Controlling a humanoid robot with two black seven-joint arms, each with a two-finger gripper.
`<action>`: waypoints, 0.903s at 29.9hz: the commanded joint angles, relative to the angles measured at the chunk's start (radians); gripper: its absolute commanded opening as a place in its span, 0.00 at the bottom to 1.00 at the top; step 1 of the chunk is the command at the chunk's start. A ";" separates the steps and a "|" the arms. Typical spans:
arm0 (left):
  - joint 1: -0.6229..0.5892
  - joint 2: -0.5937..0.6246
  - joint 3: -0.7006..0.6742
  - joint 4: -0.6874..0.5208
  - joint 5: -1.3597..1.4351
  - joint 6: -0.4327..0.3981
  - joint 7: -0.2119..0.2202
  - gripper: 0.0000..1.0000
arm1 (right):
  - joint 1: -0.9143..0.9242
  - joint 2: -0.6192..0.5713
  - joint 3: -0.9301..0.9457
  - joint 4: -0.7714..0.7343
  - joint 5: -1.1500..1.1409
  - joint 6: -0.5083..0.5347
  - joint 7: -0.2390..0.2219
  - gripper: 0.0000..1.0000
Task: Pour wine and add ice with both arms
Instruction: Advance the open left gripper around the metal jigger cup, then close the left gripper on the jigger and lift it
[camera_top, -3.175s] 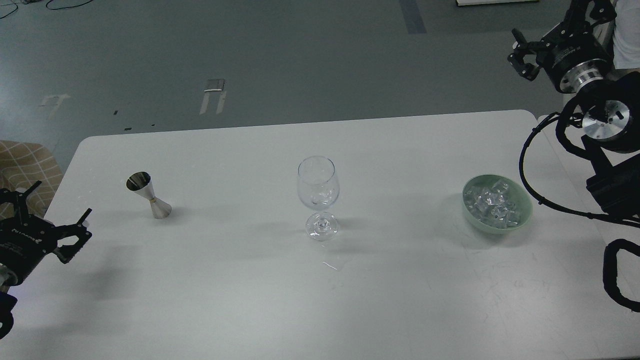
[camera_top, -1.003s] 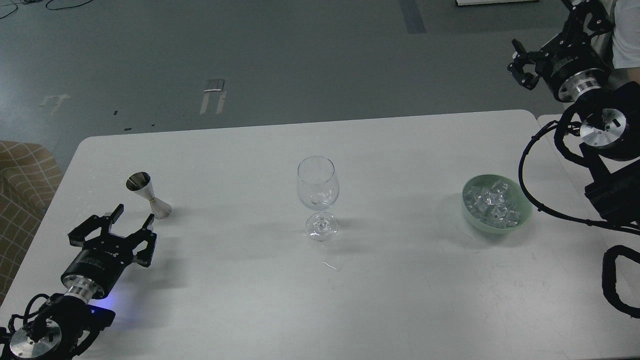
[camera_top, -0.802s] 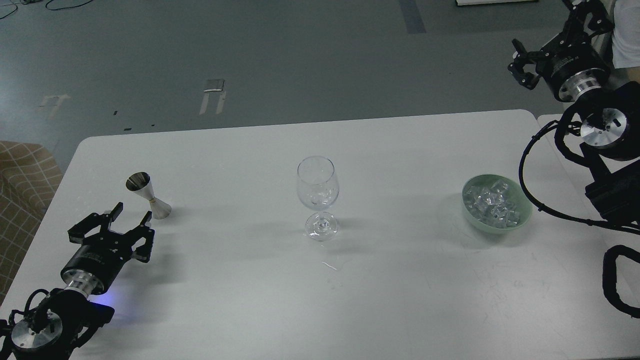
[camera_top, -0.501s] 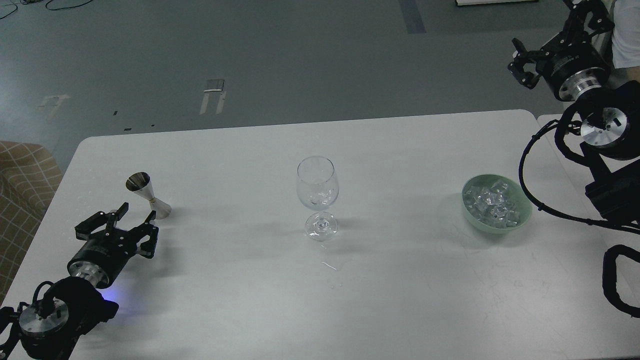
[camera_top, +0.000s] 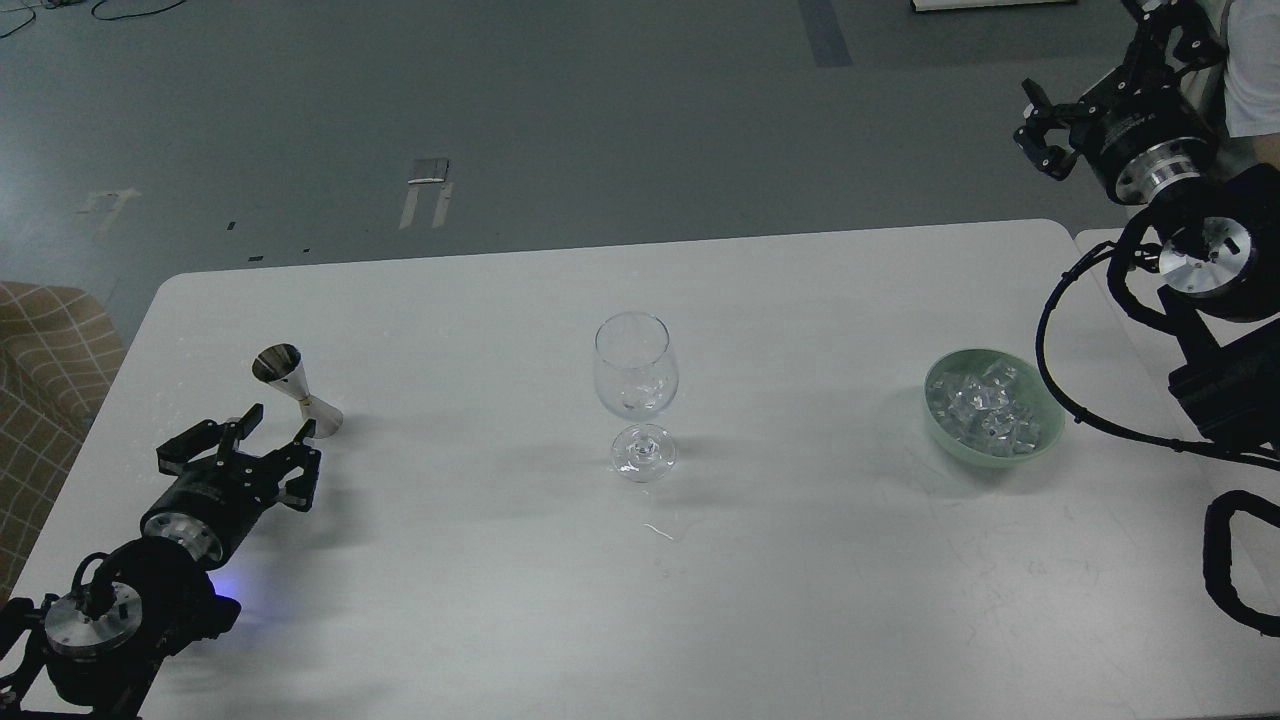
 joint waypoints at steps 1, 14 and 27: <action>-0.012 -0.002 -0.001 0.007 -0.002 0.017 0.023 0.55 | 0.000 0.000 0.000 0.002 0.000 0.000 0.000 1.00; -0.046 -0.002 -0.001 0.030 0.000 0.056 0.024 0.55 | 0.006 -0.008 0.000 -0.009 -0.002 0.000 0.000 1.00; -0.090 -0.045 0.001 0.056 0.001 0.061 0.026 0.55 | 0.009 -0.009 0.000 -0.011 -0.002 -0.002 0.000 1.00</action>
